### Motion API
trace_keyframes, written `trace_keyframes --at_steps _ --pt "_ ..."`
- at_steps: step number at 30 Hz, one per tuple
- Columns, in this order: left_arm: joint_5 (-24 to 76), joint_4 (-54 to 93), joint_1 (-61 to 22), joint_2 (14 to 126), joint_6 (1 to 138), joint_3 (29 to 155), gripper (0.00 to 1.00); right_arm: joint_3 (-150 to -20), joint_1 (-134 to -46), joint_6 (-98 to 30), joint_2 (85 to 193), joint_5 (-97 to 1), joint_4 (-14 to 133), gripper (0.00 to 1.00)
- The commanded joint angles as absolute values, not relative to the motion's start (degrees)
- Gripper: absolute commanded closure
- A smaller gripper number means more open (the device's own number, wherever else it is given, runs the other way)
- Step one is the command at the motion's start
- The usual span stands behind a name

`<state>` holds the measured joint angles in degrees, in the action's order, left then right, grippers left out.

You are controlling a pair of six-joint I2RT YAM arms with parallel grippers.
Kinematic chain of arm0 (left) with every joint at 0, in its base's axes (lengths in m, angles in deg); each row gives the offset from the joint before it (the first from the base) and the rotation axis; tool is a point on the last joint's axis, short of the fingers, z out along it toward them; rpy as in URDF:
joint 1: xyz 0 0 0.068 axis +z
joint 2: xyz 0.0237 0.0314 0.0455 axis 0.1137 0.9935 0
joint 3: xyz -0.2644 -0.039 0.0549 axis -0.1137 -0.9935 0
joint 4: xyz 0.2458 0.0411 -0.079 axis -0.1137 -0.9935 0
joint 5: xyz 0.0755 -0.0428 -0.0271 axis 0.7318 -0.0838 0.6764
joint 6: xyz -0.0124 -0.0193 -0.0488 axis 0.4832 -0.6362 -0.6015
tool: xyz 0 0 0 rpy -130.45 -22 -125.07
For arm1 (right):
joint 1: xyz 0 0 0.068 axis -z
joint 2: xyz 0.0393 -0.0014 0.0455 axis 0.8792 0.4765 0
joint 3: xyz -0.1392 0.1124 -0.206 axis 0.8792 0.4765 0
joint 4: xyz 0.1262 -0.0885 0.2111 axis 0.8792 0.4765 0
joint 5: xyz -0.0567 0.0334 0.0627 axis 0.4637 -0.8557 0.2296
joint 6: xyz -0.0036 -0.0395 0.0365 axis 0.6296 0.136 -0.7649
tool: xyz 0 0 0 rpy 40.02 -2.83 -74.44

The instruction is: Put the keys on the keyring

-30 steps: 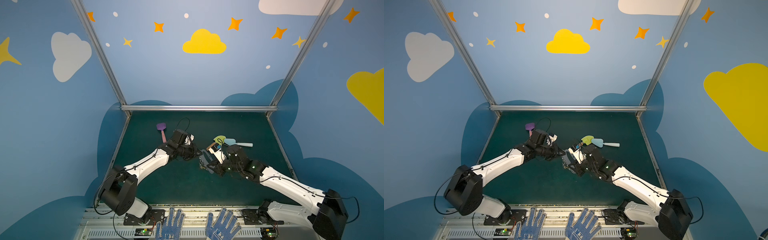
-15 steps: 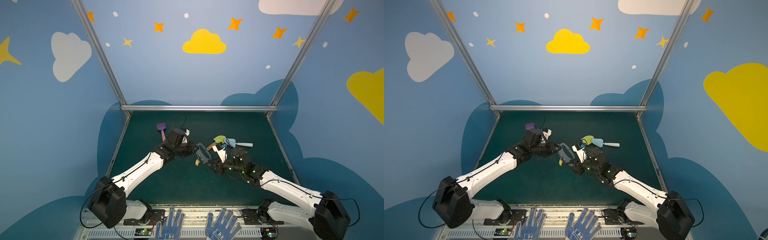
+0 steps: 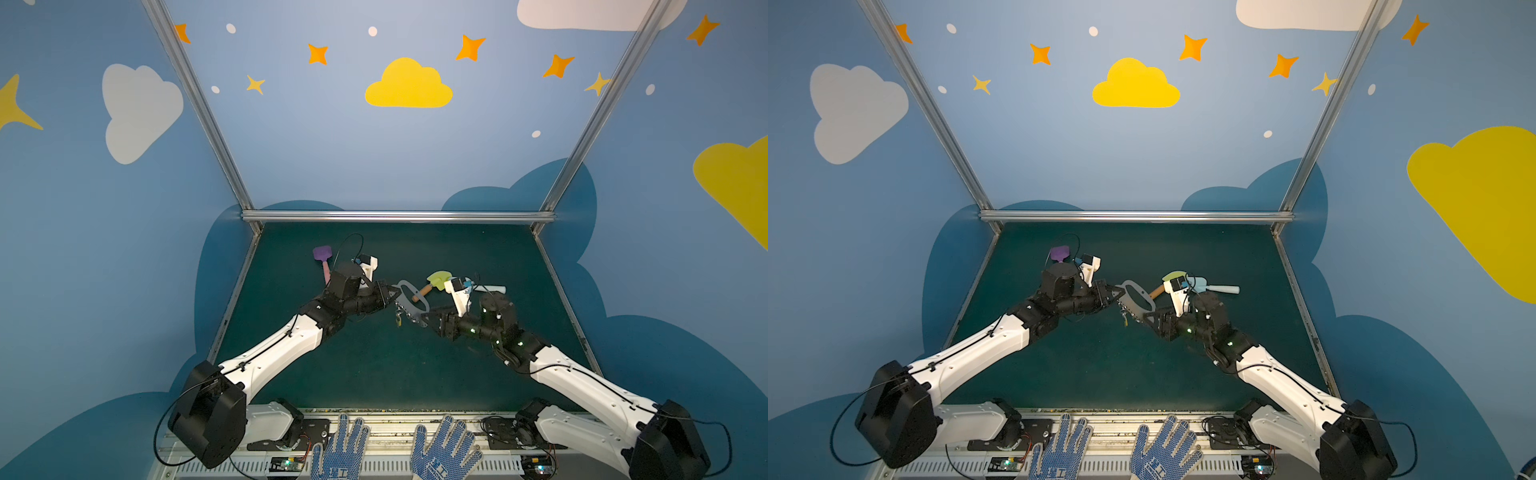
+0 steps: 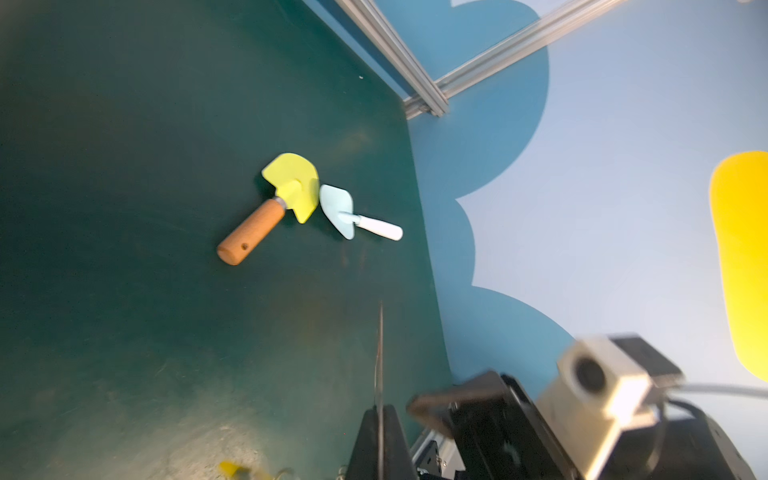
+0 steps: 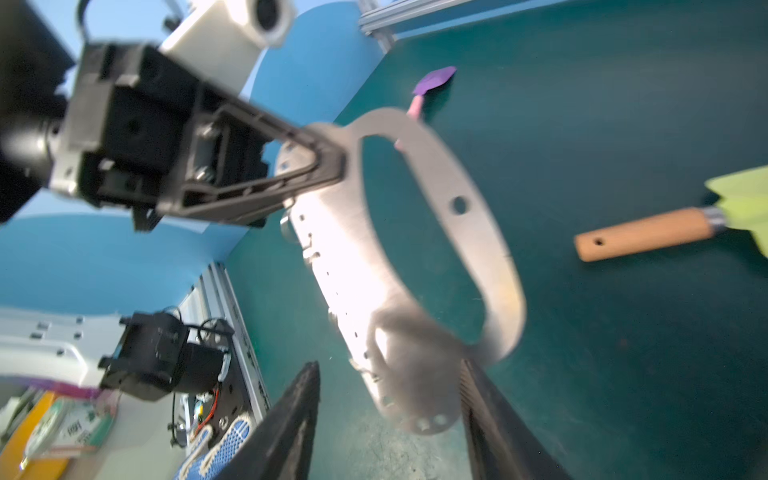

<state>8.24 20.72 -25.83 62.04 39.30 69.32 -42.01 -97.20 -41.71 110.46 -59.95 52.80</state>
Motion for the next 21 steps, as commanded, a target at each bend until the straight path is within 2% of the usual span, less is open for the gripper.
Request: trace_keyframes --at_steps 1,7,14,18,21 --pt "3.91 26.61 -25.46 60.17 39.45 68.63 0.96 -44.41 -93.56 -44.81 110.72 -63.81 54.74 0.42" --pt "-0.91 31.57 -25.29 59.47 38.63 66.74 0.96 -45.29 -87.01 -47.84 112.14 -69.96 51.67 0.38" --pt "-5.27 35.11 -25.11 59.46 38.11 66.62 0.96 -44.41 -82.91 -55.14 116.87 -85.52 39.74 0.38" --pt "-6.28 36.07 -24.96 59.78 37.71 66.73 0.96 -43.72 -82.98 -58.57 118.54 -90.40 34.00 0.43" --pt "-7.10 37.22 -24.85 60.08 37.07 66.60 0.96 -43.72 -82.98 -58.94 118.79 -92.40 33.11 0.52"
